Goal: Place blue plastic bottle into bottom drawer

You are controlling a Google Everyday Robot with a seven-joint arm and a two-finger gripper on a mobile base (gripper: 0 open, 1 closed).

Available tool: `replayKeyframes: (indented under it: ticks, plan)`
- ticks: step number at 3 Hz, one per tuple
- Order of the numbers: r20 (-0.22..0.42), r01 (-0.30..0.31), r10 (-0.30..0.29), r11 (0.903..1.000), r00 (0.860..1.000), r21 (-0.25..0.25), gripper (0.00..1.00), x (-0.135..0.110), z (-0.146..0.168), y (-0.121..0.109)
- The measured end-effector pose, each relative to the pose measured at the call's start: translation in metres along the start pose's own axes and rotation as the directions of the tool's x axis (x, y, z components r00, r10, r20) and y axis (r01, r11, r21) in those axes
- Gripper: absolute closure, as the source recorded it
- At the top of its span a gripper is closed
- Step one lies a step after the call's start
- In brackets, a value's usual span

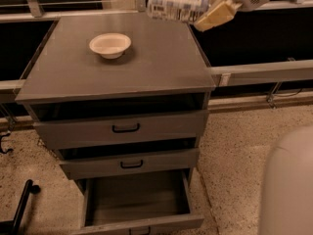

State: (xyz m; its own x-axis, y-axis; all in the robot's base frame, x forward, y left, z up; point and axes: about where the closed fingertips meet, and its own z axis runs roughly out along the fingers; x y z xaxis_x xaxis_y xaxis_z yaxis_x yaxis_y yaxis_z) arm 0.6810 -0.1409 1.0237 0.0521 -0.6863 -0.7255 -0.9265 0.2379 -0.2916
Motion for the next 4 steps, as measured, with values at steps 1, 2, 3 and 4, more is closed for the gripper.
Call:
replayKeyframes:
  ticks: [1, 2, 3, 4]
  plan:
    - [0.038, 0.048, -0.050, 0.9977, 0.998, 0.048, 1.00, -0.010, -0.048, 0.032]
    - [0.024, 0.027, -0.027, 0.9996, 0.999, 0.008, 1.00, -0.008, -0.080, 0.091]
    - [-0.006, -0.011, 0.011, 0.9990, 1.000, -0.043, 1.00, 0.013, -0.064, 0.111]
    - [-0.004, -0.009, 0.009, 0.9989, 1.000, -0.046, 1.00, 0.013, -0.062, 0.112]
